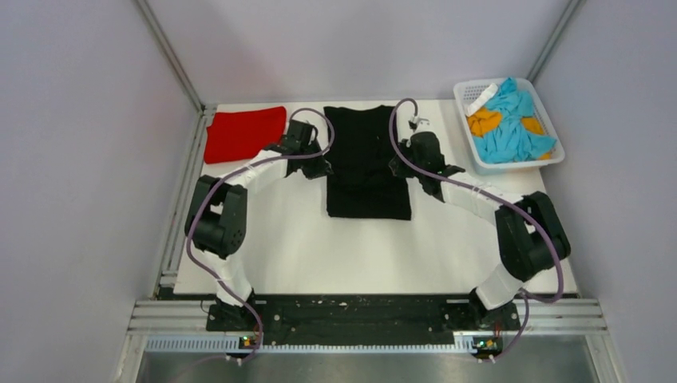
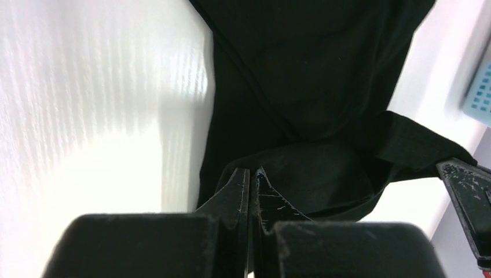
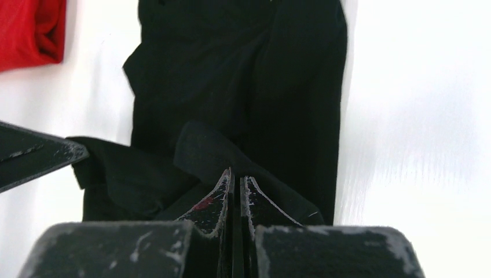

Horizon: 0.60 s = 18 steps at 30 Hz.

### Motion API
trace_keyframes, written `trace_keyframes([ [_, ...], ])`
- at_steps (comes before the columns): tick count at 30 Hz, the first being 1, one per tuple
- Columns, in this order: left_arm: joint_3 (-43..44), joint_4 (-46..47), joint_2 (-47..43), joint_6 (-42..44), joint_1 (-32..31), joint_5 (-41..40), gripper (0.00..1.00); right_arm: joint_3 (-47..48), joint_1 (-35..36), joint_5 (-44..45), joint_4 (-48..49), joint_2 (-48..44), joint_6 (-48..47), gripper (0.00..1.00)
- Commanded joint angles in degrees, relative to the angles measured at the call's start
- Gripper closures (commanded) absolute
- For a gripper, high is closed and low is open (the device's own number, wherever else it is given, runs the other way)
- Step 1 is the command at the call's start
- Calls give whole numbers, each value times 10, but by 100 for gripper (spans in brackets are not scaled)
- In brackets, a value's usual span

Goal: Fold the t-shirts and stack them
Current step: Fold the folded rectangular tshirt in 1/3 of the way

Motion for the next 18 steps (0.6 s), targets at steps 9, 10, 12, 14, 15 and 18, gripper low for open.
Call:
trace_keyframes([
  [9,88,2,66,44,34,83,2,96,-63,-91,63,119,-14,50],
  [10,78,3,52,48,34,74,1,96,-63,-99,60,111,-15,42],
  [12,44,8,11,48,34,47,1,84,-63,-111,52,92,-16,24],
  [14,-6,19,-34,43,34,30,1,53,-62,-121,42,67,-9,18],
  [15,-34,25,-57,39,33,22,1,35,-60,-132,45,52,-7,17],
  [18,-121,52,-117,25,29,26,1,-22,-41,-182,67,17,-20,17],
])
